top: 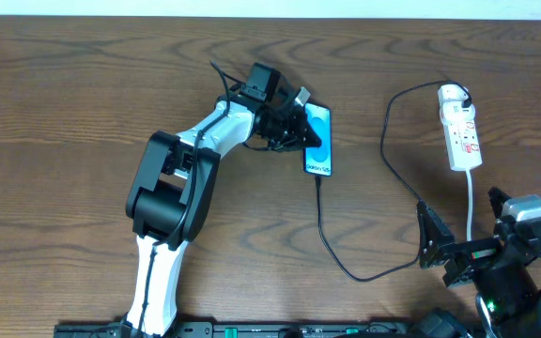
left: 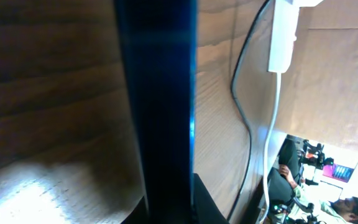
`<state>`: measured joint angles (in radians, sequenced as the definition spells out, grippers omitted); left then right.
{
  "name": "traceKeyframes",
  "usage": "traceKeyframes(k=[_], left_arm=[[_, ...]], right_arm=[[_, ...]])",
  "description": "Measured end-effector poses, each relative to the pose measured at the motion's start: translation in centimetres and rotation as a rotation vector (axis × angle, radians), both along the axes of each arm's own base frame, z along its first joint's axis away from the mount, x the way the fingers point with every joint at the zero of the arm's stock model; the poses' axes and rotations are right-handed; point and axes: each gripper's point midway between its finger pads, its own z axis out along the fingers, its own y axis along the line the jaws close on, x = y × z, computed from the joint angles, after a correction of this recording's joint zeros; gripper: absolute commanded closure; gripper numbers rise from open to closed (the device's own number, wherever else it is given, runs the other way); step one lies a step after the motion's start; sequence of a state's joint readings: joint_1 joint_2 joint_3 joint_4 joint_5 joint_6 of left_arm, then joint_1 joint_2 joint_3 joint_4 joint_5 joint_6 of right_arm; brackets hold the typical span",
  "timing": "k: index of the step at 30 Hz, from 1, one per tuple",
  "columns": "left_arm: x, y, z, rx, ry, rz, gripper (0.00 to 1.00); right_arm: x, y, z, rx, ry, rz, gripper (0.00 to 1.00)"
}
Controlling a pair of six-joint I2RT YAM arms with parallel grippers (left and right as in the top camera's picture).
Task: Plug charger to phone and switch on socket
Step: 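Move the left gripper forward and lower the phone onto the table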
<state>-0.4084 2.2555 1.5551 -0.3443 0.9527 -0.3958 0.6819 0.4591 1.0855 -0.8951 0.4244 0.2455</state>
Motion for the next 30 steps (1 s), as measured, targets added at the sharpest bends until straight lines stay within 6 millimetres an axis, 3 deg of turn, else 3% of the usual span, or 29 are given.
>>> traceKeyframes(k=[18, 22, 30], left_arm=[[0.1, 0.1, -0.3, 0.011, -0.017, 0.001, 0.91], [0.3, 0.1, -0.4, 0.009, -0.028, -0.003, 0.83], [-0.2, -0.1, -3.0, 0.008, 0.009, -0.018, 0.83]], right_arm=[[2.6, 2.1, -1.5, -0.051, 0.081, -0.007, 0.01], [3.2, 2.5, -2.0, -0.063, 0.105, -0.009, 0.01], [3.8, 3.0, -2.1, -0.053, 0.113, -0.013, 0.01]])
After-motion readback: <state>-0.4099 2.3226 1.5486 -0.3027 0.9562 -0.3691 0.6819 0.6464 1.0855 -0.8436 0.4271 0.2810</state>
